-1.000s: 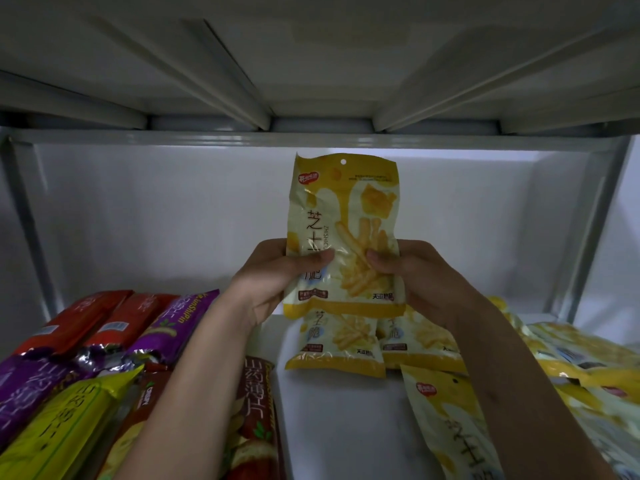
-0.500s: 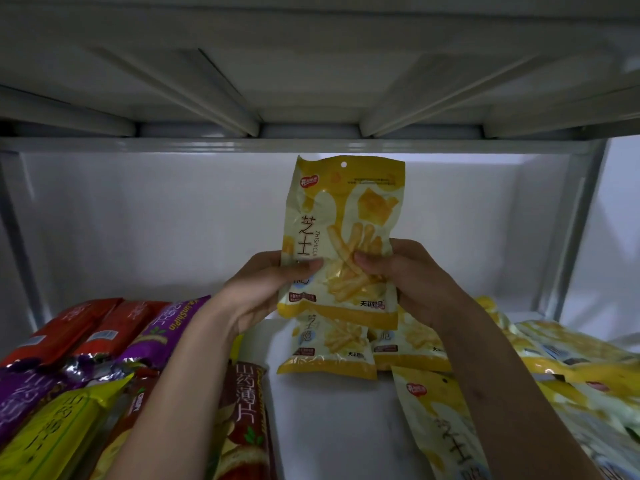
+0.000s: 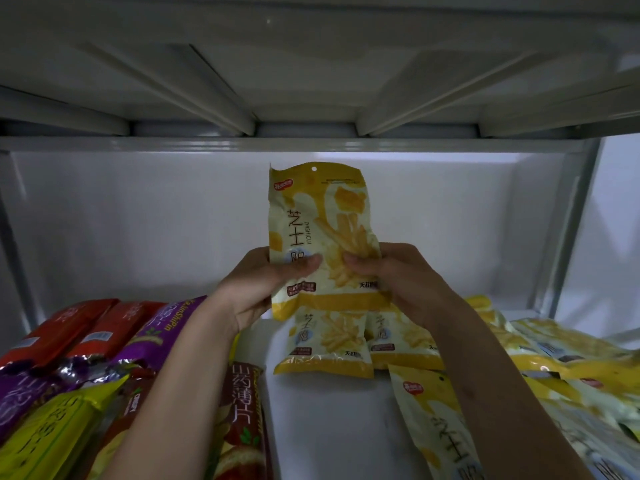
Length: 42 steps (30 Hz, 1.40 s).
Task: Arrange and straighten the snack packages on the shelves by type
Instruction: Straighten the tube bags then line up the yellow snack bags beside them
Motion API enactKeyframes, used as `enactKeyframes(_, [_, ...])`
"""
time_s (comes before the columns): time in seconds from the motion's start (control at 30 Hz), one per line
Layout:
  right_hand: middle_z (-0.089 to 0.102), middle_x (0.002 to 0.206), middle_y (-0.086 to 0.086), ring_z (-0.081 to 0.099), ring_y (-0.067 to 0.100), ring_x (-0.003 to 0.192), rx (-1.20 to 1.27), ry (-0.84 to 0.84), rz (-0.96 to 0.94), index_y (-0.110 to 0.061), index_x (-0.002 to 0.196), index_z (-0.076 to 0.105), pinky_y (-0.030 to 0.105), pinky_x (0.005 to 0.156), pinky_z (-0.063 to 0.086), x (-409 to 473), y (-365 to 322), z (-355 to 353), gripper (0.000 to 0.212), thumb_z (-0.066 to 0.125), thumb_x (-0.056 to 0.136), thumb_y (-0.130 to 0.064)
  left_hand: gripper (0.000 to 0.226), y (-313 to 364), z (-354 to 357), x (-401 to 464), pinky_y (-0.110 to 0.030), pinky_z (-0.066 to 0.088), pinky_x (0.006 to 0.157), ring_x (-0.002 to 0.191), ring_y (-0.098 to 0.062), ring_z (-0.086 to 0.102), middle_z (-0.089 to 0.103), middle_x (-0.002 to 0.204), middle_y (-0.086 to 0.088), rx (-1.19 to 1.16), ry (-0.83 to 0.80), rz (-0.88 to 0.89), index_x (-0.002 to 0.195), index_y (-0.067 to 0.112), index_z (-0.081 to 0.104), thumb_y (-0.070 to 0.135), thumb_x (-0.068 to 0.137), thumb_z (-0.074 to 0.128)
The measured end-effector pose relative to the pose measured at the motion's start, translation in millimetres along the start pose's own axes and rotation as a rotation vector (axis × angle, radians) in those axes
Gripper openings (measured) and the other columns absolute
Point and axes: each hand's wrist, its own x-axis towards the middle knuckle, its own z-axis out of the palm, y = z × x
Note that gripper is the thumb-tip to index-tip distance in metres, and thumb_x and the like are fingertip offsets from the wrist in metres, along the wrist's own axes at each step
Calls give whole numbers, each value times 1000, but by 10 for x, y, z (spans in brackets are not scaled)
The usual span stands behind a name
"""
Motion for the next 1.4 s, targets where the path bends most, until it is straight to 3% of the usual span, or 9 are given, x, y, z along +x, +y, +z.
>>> enactKeyframes(0.13, [81, 102, 8, 78, 28, 100, -39, 76, -18, -9, 106, 81, 55, 99, 59, 27, 19, 3, 18, 80, 91, -19, 50, 1, 57, -13, -42, 62, 92, 109, -31, 75, 78, 115, -16, -37, -28, -21, 122, 3, 71, 22, 76, 79])
enactKeyframes(0.23, [81, 102, 9, 78, 29, 101, -50, 97, -30, -8, 104, 81, 57, 100, 58, 48, 32, 9, 14, 78, 93, -17, 52, 12, 72, -21, -43, 60, 96, 109, -31, 75, 78, 114, -16, 32, -43, -14, 121, 4, 71, 21, 73, 81])
enactKeyframes(0.37, [81, 107, 6, 77, 26, 104, -25, 31, -29, -11, 111, 80, 53, 101, 58, 25, -5, -8, 22, 80, 91, -20, 49, -12, 51, 20, -40, 62, 89, 104, -34, 76, 78, 110, -19, 21, 21, -10, 116, 0, 73, 9, 70, 85])
enactKeyframes(0.5, [80, 111, 1, 76, 23, 108, -72, -46, -12, -18, 117, 78, 50, 104, 56, 21, -5, -12, 29, 82, 89, -22, 33, -10, 29, 23, -39, 64, 85, 105, -34, 76, 78, 112, -19, -18, -14, -51, 119, 0, 72, -2, 86, 73])
enactKeyframes(0.67, [81, 106, 6, 76, 27, 107, -54, 8, -21, -14, 110, 79, 53, 105, 55, 30, 34, -4, 23, 82, 87, -12, 34, -14, 83, -13, -42, 63, 92, 110, -34, 75, 77, 117, -18, -1, -67, -67, 125, 1, 69, 3, 91, 71])
enactKeyframes(0.8, [81, 108, 9, 77, 27, 103, 12, -18, -16, -9, 116, 76, 51, 100, 58, 12, -3, -15, 35, 85, 82, -8, 38, -7, 105, -8, -47, 61, 97, 112, -35, 74, 75, 120, -19, -46, -65, -60, 127, 1, 68, 17, 93, 72])
enactKeyframes(0.9, [80, 109, 9, 77, 28, 104, 29, -24, -10, -9, 118, 75, 52, 100, 59, 6, -15, 3, 35, 84, 84, -10, 40, -9, 133, -1, -43, 64, 87, 109, -37, 74, 75, 118, -22, -86, -24, -46, 125, -1, 69, 17, 90, 74])
enactKeyframes(1.07, [80, 110, 9, 78, 28, 104, 101, -26, 52, -8, 118, 75, 51, 100, 58, 6, -15, 15, 38, 80, 90, -32, 40, 32, 175, -33, -33, 64, 71, 99, -31, 78, 79, 110, -18, -89, 17, -22, 120, 2, 73, 19, 84, 78])
enactKeyframes(1.4, [81, 105, 10, 78, 27, 100, 23, 11, 9, -8, 112, 78, 53, 98, 59, -5, -8, 19, 23, 76, 94, -23, 48, 49, 170, -6, -48, 64, 86, 103, -35, 77, 78, 111, -18, -103, 60, -13, 121, 2, 72, 25, 80, 79])
